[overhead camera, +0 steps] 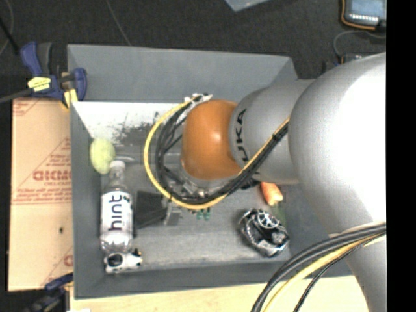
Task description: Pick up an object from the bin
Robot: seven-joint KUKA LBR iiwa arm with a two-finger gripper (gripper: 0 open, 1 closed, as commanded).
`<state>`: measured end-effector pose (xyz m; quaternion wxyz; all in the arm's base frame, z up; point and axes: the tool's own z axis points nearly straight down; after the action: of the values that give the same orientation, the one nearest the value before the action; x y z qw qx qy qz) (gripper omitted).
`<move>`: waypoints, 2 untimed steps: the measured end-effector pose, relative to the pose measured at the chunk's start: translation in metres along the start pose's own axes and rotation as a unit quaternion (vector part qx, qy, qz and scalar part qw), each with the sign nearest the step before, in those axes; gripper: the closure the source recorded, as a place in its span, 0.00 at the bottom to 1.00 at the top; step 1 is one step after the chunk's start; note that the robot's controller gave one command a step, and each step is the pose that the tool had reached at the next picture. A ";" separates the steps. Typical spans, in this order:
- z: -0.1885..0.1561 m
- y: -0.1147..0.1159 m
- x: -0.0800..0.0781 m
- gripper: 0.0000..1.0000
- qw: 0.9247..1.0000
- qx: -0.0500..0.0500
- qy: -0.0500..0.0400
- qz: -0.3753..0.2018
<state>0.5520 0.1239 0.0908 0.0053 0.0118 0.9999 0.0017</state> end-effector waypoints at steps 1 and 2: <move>-0.021 0.000 0.001 1.00 1.000 0.000 0.001 0.000; -0.040 0.000 -0.002 1.00 1.000 -0.001 -0.002 0.000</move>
Offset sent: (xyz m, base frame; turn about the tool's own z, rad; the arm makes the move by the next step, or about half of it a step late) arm 0.0001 0.0001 0.0040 0.0000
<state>0.5532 0.1239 0.1307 0.0075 0.0116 0.9999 0.0023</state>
